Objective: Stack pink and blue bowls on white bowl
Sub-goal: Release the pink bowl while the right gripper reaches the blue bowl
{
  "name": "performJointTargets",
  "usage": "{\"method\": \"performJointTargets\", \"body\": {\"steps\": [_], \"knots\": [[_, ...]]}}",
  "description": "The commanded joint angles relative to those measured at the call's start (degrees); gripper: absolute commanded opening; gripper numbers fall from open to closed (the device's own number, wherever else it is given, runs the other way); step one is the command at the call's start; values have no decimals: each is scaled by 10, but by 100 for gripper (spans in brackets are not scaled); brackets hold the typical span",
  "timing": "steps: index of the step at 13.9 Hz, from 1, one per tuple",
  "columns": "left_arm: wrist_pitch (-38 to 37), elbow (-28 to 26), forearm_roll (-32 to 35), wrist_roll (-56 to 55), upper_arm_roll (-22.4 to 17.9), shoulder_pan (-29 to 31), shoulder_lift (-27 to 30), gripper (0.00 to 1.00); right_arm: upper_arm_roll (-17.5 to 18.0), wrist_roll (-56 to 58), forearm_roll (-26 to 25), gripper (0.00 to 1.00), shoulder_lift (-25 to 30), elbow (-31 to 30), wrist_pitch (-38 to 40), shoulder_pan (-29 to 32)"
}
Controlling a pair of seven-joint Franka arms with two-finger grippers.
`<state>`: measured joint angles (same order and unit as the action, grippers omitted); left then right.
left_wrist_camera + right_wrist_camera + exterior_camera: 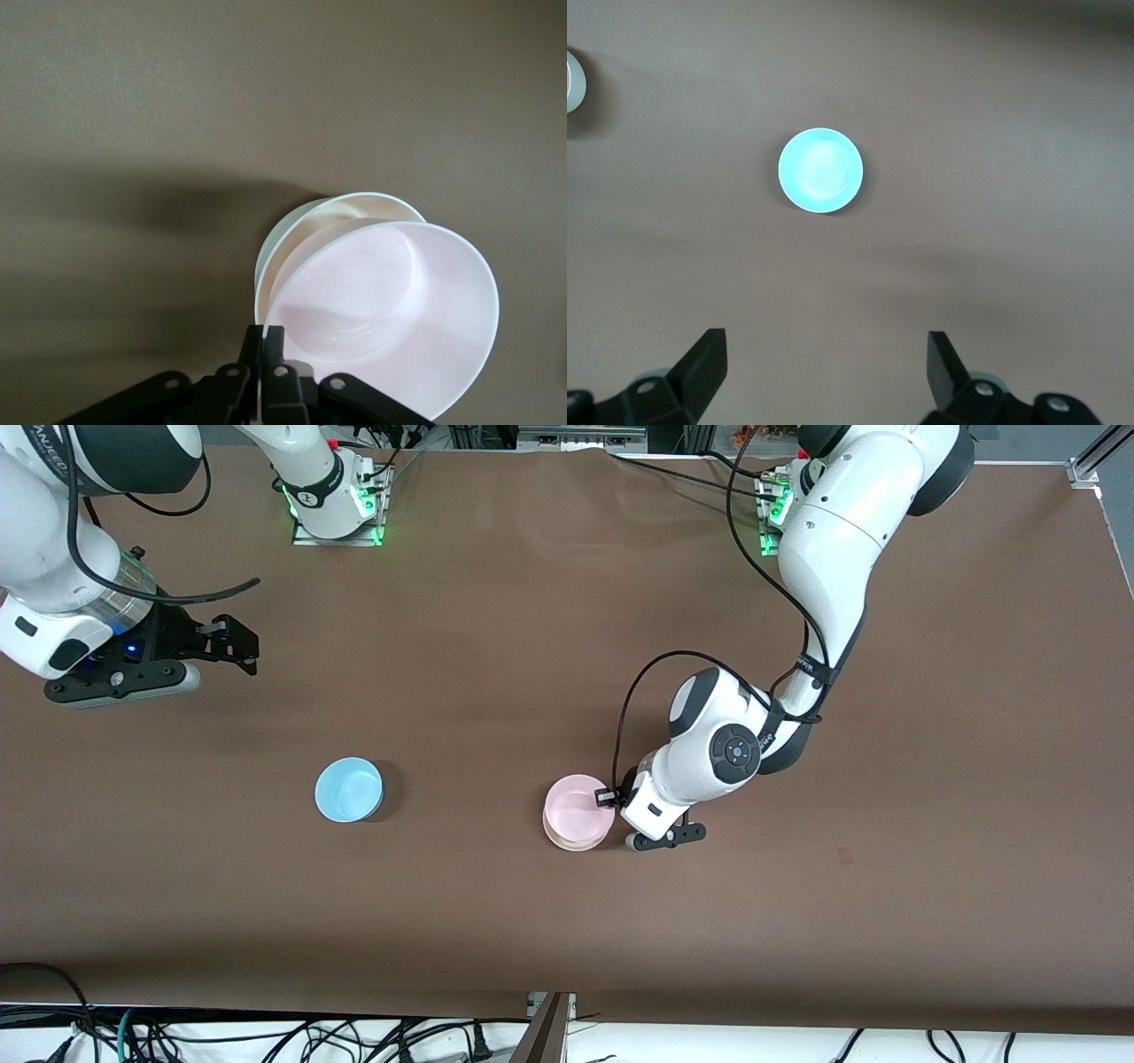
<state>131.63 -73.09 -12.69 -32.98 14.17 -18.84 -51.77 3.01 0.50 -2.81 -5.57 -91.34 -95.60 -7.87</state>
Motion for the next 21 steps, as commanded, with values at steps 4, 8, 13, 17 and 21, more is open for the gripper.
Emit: {"method": "performJointTargets", "body": {"steps": [4, 8, 13, 17, 21], "knots": [[3, 22, 14, -21, -4, -6, -14, 19, 1, 4, -3, 100, -82, 9, -19, -8], [1, 22, 13, -39, -4, -4, -10, 36, -1, 5, 2, 100, -167, 7, -95, -4], [-44, 22, 15, -43, -5, 14, 7, 40, -1, 6, 22, 100, -249, 5, -199, 4], [-86, 18, 17, -37, -19, 42, 18, 54, -2, 13, 22, 100, -282, 5, -234, 19], [-202, 5, 91, 11, -36, 89, 86, 100, -2, 13, 22, 100, -283, 4, -235, 19]]}}
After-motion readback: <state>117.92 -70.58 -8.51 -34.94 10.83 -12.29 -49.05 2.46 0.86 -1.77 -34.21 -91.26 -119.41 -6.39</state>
